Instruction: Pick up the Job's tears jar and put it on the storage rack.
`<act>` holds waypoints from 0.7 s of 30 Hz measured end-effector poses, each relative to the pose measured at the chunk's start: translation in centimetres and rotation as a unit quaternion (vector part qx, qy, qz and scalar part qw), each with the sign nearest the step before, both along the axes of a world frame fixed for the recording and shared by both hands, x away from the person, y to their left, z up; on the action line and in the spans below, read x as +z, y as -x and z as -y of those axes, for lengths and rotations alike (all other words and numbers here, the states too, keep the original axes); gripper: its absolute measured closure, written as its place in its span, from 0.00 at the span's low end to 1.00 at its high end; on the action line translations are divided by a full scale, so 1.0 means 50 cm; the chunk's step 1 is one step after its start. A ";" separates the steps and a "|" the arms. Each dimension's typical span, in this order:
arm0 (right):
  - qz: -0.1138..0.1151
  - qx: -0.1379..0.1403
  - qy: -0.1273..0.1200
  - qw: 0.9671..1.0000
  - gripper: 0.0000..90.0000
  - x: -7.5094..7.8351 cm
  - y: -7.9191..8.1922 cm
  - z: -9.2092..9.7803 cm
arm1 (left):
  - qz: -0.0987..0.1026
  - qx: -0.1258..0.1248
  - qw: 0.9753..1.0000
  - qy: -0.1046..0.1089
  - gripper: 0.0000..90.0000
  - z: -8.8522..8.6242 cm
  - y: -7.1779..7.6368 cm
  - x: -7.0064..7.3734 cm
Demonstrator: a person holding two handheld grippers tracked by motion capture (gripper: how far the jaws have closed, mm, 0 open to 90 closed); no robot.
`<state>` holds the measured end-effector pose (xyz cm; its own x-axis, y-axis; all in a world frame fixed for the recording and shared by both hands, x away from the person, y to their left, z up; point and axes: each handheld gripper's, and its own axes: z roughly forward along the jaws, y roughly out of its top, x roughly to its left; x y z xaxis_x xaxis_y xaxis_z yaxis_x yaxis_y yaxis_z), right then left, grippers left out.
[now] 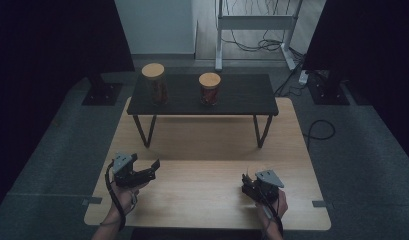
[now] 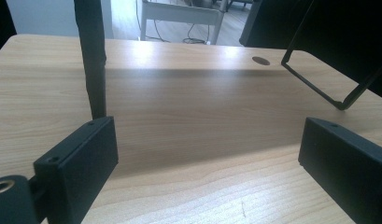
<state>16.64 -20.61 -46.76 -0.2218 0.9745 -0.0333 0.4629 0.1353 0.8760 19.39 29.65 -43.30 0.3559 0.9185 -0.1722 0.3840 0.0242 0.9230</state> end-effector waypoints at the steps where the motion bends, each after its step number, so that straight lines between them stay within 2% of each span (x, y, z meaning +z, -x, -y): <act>1: 0.000 0.000 -0.001 1.000 0.28 0.001 0.000 0.001 | 0.000 0.000 1.000 0.000 0.05 0.000 0.000 0.000; 21: 0.020 0.001 -0.005 1.000 0.28 0.017 0.012 0.003 | -0.002 -0.001 1.000 -0.001 0.05 0.002 0.000 -0.001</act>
<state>16.02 -20.78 -45.91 -0.2225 0.9744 -0.0330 0.4272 0.1279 0.8951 19.38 29.54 -43.34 0.3564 0.9186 -0.1708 0.3876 0.0210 0.9216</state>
